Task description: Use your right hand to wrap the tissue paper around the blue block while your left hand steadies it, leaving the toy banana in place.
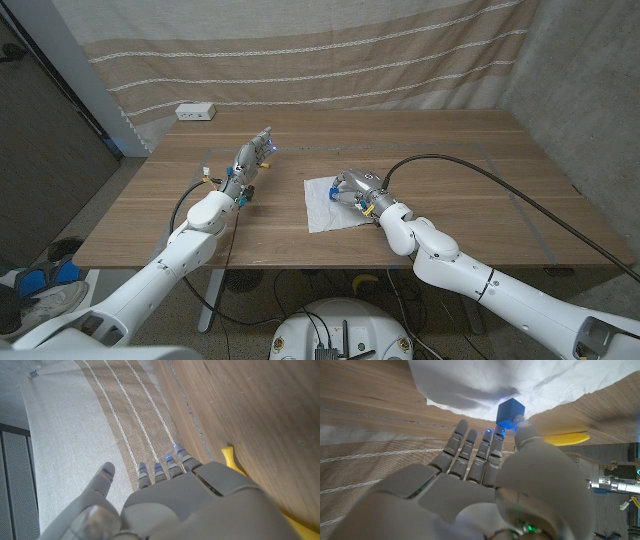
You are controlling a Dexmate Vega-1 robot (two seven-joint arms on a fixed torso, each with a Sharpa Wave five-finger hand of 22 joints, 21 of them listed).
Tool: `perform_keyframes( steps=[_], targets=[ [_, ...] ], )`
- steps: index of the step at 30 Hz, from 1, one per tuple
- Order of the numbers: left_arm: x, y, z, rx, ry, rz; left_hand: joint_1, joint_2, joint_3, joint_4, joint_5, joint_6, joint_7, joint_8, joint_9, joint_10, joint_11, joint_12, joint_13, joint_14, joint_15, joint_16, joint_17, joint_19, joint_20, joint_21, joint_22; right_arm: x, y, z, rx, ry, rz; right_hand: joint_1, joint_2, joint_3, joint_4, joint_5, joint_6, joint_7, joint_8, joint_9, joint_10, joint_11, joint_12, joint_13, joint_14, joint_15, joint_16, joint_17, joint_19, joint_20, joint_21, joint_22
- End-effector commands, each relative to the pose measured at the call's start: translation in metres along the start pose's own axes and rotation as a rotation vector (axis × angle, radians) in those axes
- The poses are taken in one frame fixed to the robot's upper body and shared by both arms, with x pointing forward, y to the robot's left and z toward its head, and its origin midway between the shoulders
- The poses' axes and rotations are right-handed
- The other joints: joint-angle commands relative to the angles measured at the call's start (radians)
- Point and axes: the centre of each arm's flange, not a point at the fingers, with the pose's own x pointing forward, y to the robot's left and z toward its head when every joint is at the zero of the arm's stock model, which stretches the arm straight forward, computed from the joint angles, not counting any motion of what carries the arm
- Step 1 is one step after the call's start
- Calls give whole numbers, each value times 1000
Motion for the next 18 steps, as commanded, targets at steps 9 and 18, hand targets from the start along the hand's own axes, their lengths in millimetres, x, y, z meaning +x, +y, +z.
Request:
perform_keyframes(
  steps=[9,18],
  targets=[
    [2,2,-2,-5,1,-4,-12,28,3,-3,-3,4,-5,0,4,6,1,-3,3,4,-14,1,1,8,4,-4,2,-2,-3,-4,13,16,49,-65,-59,-49,16,-20,-61,7,-39,-18,-27,17,-15,-1,-15,-112,-3,1,-1,37,-6,1],
    [4,2,-3,-10,1,-8,-13,28,3,-3,-3,4,-5,0,4,6,0,-3,3,5,-12,1,1,8,3,-5,2,-4,-7,-7,17,51,-13,-71,-41,-54,17,-28,-109,-7,-67,-27,-66,15,-32,0,-34,-112,-7,3,-12,36,-17,2]
  ],
)
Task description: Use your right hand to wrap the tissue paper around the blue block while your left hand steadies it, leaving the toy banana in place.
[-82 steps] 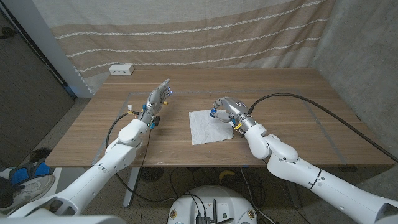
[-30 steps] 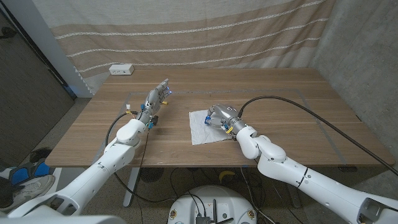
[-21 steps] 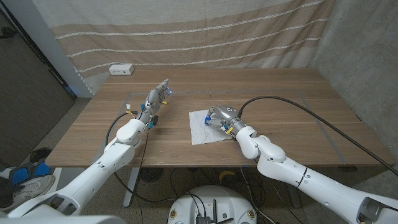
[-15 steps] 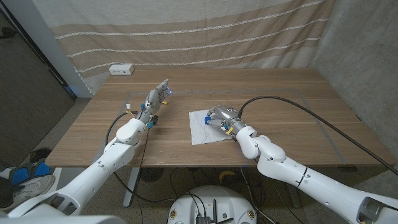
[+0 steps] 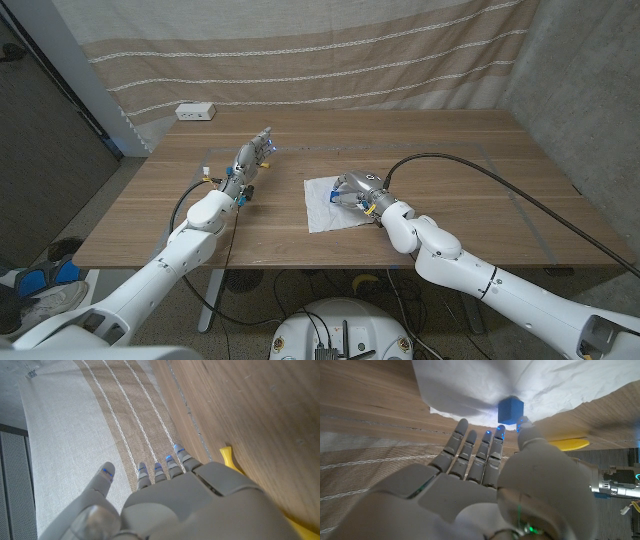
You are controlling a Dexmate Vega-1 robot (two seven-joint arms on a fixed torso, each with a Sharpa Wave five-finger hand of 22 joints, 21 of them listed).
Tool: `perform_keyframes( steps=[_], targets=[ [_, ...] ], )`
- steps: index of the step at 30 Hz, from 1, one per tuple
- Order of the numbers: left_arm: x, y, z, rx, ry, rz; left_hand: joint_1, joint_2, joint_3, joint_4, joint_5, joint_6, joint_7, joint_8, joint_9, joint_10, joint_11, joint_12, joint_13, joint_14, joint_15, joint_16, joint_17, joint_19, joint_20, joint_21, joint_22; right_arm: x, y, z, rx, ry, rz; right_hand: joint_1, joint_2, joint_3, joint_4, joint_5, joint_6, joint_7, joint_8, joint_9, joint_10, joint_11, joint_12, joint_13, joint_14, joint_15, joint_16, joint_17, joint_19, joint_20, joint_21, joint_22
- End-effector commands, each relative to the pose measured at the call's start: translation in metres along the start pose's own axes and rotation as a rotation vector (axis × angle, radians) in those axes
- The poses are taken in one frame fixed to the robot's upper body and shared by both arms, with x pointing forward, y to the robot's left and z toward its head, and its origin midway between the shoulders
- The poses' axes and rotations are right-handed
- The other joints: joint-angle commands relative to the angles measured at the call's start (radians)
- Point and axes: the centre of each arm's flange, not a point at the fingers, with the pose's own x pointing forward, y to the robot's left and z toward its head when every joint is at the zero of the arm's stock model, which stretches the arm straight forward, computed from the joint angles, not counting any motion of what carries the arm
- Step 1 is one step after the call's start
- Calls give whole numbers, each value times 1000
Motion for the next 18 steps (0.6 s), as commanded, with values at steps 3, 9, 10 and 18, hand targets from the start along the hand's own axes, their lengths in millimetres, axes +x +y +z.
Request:
perform_keyframes(
  steps=[3,9,10,18],
  targets=[
    [1,0,-2,-9,-2,-5,-13,28,3,-3,-3,4,-5,0,4,6,1,-3,3,5,-12,1,2,4,0,-2,2,-6,-6,-6,12,56,-109,27,43,15,-8,5,-12,-9,-9,-2,-18,-7,-4,4,-2,-125,3,6,-2,-15,-9,4],
    [2,0,-2,-8,-2,-7,-13,28,3,-3,-3,4,-5,0,4,6,1,-3,3,4,-12,1,2,5,1,-2,2,-9,-15,-14,27,114,-161,21,51,16,-4,8,-12,-9,-12,-3,-30,-5,-9,4,-2,-119,-1,3,-1,-17,-9,4],
    [1,0,-2,-4,-3,-10,-13,28,3,-4,-3,4,-5,0,4,6,0,-3,3,5,-12,1,2,5,1,-3,2,-10,-16,-15,29,123,-172,17,49,14,-2,8,-12,-9,-13,-4,-30,-5,-9,4,-3,-117,-2,3,-1,-16,-9,4],
    [1,-1,-1,-4,-3,-12,-13,28,3,-4,-3,5,-5,1,4,5,1,-3,3,6,-11,1,1,6,2,-3,2,-14,-12,-22,19,201,-216,-4,44,3,5,7,-8,-1,-15,-5,-35,-3,-10,3,-6,-112,-4,3,-2,-10,-11,4]
  ],
)
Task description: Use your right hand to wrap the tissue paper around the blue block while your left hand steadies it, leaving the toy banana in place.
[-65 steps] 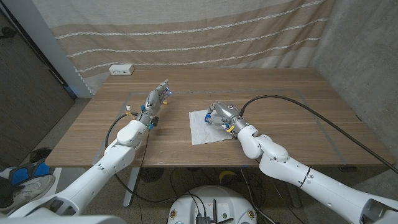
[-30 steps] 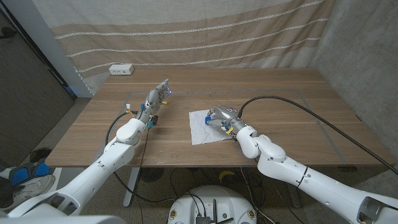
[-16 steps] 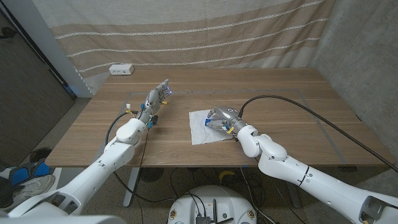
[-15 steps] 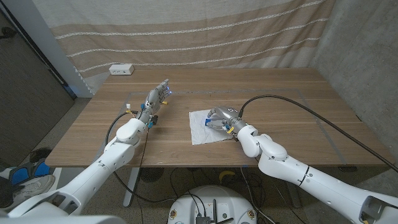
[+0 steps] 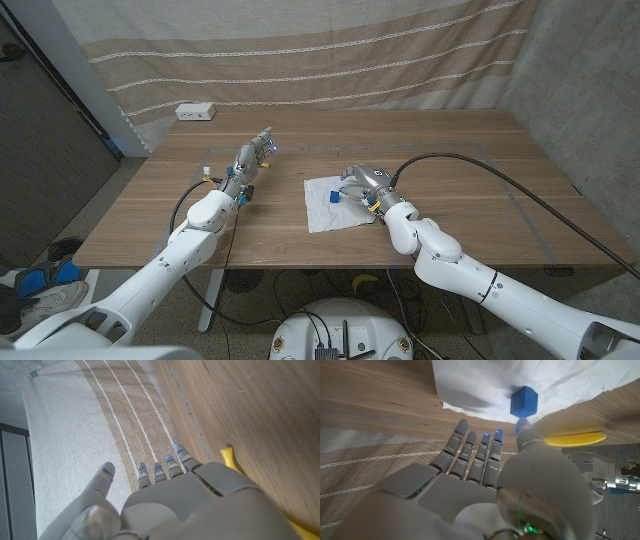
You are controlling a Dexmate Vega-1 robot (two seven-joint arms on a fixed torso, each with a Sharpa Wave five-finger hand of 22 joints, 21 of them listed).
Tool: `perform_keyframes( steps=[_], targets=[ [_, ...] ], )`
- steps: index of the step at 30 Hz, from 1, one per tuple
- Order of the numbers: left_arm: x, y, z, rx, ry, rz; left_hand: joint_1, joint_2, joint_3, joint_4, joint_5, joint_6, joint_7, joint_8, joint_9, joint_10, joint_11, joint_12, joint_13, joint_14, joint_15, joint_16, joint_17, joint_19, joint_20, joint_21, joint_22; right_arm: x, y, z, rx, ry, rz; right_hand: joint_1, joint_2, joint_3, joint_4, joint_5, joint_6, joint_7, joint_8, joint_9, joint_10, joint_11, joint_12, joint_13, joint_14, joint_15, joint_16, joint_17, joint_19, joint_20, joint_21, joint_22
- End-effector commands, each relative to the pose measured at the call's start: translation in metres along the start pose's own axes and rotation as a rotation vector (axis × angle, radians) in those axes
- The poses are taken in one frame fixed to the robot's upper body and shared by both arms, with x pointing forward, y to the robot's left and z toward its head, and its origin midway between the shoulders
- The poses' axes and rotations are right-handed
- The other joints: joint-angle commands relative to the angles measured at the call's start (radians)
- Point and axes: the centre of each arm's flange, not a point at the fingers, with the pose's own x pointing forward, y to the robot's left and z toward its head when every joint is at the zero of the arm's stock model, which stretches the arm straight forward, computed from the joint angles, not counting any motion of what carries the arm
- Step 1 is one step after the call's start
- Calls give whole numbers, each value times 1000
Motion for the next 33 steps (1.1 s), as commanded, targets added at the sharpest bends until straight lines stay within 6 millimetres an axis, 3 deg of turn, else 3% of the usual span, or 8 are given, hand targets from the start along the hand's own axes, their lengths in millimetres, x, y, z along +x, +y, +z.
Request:
perform_keyframes(
  steps=[1,18,33],
  targets=[
    [0,-1,1,5,-2,-8,-13,28,3,-4,-3,4,-5,0,4,5,1,-3,3,6,-11,1,2,6,2,-3,2,-6,-2,-12,-6,112,-86,-19,-11,-5,6,7,2,9,1,-1,-5,3,-2,3,-4,-106,-1,2,1,5,-4,1],
    [2,-4,4,13,-6,-15,-13,27,4,-5,-4,4,-6,0,4,7,0,-3,3,7,-11,1,1,8,3,-5,2,-9,9,-26,-61,234,-111,-80,-50,-47,16,-16,53,38,15,-2,-4,13,-3,2,-3,-86,-6,-5,2,29,-11,1],
    [2,-6,6,16,-6,-13,-12,27,5,-7,-4,4,-6,0,4,6,0,-3,3,8,-10,0,1,9,4,-7,3,-9,20,-32,-95,291,-75,-119,-75,-74,21,-29,88,48,26,0,-5,14,-6,0,-5,-73,-15,-13,-1,41,-23,1]
  ],
)
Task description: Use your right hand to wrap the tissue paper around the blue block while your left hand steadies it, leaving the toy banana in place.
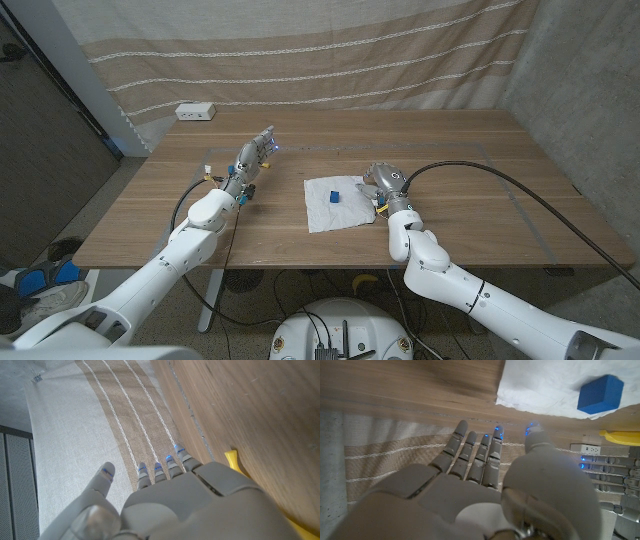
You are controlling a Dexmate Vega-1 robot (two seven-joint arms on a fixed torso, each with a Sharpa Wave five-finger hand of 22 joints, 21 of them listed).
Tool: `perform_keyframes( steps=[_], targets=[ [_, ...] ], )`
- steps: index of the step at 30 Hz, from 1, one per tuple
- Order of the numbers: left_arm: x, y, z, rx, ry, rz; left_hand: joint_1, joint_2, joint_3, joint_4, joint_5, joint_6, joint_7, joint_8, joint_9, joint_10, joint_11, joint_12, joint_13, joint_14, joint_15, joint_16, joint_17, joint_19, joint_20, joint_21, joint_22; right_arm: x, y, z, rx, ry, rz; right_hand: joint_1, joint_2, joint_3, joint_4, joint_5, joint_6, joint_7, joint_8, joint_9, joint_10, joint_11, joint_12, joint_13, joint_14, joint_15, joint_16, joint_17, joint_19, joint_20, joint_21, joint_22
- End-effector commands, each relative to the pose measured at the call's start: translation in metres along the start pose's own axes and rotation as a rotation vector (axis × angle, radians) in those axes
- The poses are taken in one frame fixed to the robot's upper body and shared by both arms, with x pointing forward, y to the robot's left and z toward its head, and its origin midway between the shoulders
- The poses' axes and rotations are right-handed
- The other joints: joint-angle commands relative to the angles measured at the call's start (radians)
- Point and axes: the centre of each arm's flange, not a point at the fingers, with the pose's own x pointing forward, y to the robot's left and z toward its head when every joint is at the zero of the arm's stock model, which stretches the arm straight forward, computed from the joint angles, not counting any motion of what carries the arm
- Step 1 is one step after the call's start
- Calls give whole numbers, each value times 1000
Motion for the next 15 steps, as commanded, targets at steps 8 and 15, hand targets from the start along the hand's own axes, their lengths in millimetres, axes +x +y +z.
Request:
perform_keyframes(
  steps=[8,15],
  targets=[
    [-2,-3,2,5,-1,1,-11,27,6,-8,-4,5,-5,1,4,5,0,-4,3,6,-13,0,3,10,4,-4,3,0,11,-9,-62,72,42,-22,-5,-16,3,0,49,13,20,3,1,6,-9,-2,-10,-70,-7,-1,-5,11,-14,3],
    [-4,-4,3,6,-2,5,-10,27,6,-9,-4,4,-7,0,4,5,1,-4,3,6,-13,0,3,10,4,-4,3,2,14,-11,-64,71,55,-31,-5,-20,5,0,63,18,26,4,2,7,-10,-3,-10,-67,-9,-1,-5,12,-18,3]
  ],
)
